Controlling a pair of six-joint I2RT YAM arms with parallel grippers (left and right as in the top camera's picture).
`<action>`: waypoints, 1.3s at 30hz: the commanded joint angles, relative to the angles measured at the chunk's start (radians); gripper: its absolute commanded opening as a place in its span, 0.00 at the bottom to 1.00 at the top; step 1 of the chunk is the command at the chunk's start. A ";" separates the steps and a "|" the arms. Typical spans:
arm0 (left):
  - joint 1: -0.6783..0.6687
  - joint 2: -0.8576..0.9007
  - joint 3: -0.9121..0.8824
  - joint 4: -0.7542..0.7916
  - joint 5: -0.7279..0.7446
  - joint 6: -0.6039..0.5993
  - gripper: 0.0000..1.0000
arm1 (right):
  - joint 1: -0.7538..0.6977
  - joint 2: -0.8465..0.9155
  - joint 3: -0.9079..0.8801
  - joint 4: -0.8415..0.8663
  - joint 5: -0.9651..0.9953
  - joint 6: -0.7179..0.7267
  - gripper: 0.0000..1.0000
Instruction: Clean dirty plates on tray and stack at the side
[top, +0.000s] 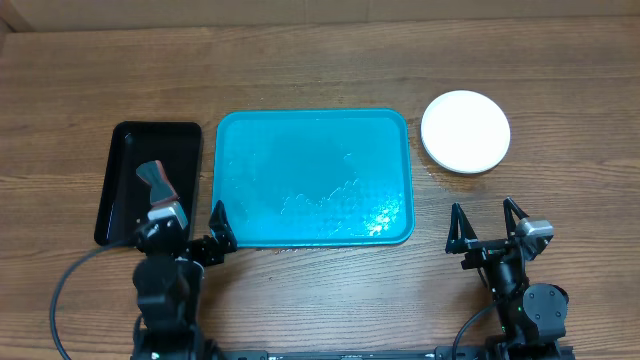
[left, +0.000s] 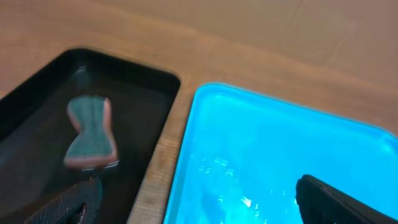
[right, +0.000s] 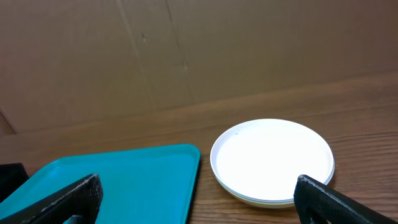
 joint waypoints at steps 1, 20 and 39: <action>-0.004 -0.084 -0.095 0.106 0.034 0.019 1.00 | -0.002 -0.008 -0.010 0.006 0.013 -0.003 1.00; -0.011 -0.358 -0.204 0.109 0.010 0.028 1.00 | -0.002 -0.008 -0.010 0.006 0.013 -0.003 1.00; -0.011 -0.357 -0.204 0.109 0.014 0.165 1.00 | -0.002 -0.008 -0.010 0.006 0.013 -0.003 1.00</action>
